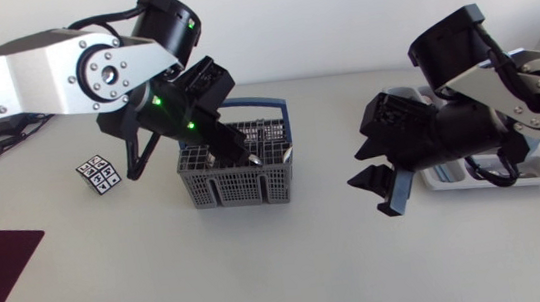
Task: Transfer all utensils from the basket to the drawer tray.
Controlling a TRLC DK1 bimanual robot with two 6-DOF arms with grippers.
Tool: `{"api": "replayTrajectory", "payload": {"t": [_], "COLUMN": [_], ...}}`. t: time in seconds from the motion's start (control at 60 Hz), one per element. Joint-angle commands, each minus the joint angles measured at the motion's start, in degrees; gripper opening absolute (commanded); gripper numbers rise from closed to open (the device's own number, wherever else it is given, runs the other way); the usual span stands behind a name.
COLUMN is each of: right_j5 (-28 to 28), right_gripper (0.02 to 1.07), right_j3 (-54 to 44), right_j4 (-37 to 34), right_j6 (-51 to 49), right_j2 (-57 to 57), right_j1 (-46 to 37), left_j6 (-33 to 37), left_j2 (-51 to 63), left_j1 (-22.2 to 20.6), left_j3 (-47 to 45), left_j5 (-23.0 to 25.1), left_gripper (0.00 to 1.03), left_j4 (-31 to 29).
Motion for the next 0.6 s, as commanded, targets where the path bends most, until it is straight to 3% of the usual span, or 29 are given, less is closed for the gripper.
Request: {"api": "replayTrajectory", "payload": {"t": [0.0,0.167,0.35,0.583], "right_j5": [0.96,1.4,1.4,1.4], "right_gripper": [0.66,0.66,0.66,0.66], "right_j3": [2.13,2.84,2.66,0.73], "right_j4": [0.53,0.53,0.53,1.76], "right_j6": [2.33,3.38,3.91,4.0], "right_j2": [1.33,2.3,2.74,3.0], "right_j1": [1.32,2.37,2.64,2.81], "left_j6": [-4.01,-9.02,-11.13,-13.68], "left_j2": [2.69,6.21,9.11,12.27], "left_j1": [-0.91,-0.91,-4.07,-5.92], "left_j3": [4.53,8.22,8.66,10.07], "left_j5": [-1.38,-2.26,-9.47,-14.39], "left_gripper": [0.54,0.47,0.47,0.43], "left_j4": [-2.14,-5.57,-5.92,-5.92]}}
